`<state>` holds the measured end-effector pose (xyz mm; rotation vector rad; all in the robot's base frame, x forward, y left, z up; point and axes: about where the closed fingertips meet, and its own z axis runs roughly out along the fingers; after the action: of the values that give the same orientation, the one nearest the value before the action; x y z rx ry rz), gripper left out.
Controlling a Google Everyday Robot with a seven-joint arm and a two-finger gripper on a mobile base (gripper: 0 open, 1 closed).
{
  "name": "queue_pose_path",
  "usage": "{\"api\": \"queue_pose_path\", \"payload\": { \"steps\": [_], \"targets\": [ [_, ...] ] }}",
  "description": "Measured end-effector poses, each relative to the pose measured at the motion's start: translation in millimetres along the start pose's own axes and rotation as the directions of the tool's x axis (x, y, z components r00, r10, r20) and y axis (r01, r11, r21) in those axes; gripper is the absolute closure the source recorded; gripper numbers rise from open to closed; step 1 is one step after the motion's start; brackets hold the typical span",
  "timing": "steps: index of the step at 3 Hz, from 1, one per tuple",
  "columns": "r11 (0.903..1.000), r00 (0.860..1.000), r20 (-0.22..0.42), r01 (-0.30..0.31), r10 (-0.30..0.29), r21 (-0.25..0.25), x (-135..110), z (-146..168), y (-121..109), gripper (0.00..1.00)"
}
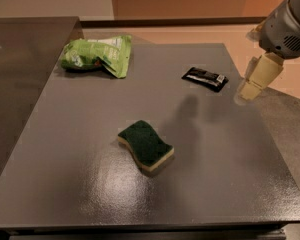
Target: Move rxbar chocolate near sponge
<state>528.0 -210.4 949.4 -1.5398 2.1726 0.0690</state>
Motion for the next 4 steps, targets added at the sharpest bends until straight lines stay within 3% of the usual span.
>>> {"api": "queue_pose_path", "payload": {
  "steps": [2, 4],
  "targets": [
    [0.995, 0.992, 0.086, -0.098, 0.097, 0.018, 6.6, 45.3, -48.3, 0.0],
    [0.985, 0.98, 0.099, -0.172, 0.172, -0.014, 17.3, 90.1, -80.4, 0.0]
  ]
}}
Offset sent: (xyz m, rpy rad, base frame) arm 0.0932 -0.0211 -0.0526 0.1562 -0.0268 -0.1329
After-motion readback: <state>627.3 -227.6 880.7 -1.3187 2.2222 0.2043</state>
